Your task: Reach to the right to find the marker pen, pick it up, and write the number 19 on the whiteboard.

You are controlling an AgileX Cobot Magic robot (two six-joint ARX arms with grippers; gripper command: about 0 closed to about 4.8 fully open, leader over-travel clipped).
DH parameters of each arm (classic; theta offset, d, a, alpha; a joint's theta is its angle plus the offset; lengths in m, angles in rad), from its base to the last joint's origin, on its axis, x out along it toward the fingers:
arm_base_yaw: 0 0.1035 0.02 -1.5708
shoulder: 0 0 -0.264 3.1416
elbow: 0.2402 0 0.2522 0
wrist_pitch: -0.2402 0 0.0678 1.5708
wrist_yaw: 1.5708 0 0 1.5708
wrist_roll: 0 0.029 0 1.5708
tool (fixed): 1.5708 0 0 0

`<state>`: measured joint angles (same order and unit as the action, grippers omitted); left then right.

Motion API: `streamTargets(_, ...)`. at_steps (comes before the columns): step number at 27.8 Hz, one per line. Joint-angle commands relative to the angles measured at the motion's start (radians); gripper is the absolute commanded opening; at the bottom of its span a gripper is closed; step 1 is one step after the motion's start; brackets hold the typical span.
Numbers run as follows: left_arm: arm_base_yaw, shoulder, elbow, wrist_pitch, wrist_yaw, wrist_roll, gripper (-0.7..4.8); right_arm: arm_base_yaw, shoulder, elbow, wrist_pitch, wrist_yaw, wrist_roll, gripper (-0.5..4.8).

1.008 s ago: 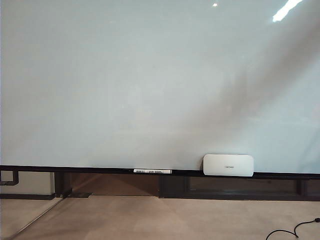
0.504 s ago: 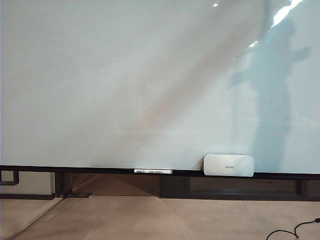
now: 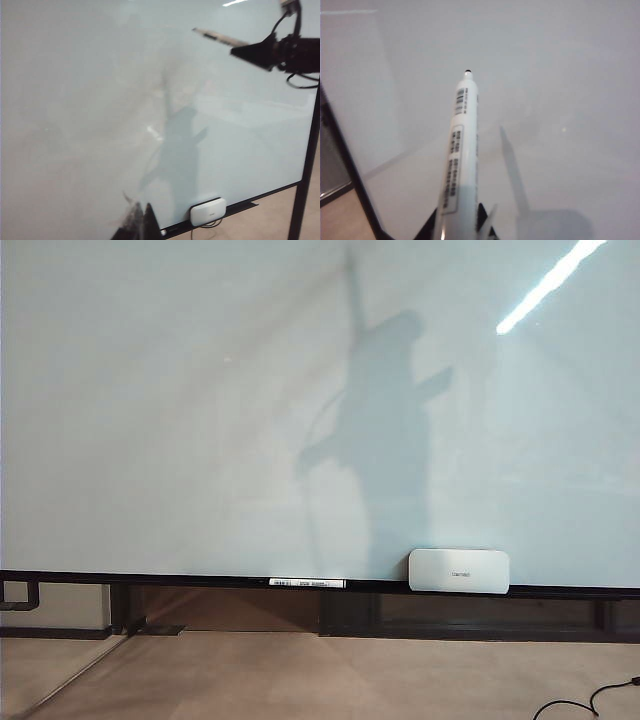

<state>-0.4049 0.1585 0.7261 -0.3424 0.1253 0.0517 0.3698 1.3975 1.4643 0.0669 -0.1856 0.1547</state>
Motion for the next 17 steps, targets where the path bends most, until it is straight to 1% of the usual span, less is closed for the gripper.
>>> streamTargets(1, 0.0, 0.0, 0.01, 0.002, 0.011, 0.001, -0.05, 0.064, 0.015, 0.01, -0.013, 0.119, -0.018, -0.02)
streamTargets(3, 0.0, 0.0, 0.01, -0.005, 0.011, 0.0, -0.05, 0.094, 0.031, 0.023, -0.037, 0.163, -0.021, -0.02)
streamTargets(7, 0.0, 0.003, 0.009, -0.024, 0.013, 0.002, -0.05, 0.104, 0.075, 0.082, -0.094, 0.175, -0.025, -0.02)
streamTargets(12, 0.0, 0.01, 0.009, -0.034, 0.014, 0.005, -0.05, 0.106, 0.134, 0.177, -0.122, 0.217, -0.047, -0.02)
streamTargets(17, 0.0, 0.025, 0.009, -0.038, 0.013, 0.005, -0.05, 0.106, 0.215, 0.31, -0.223, 0.235, -0.058, -0.02)
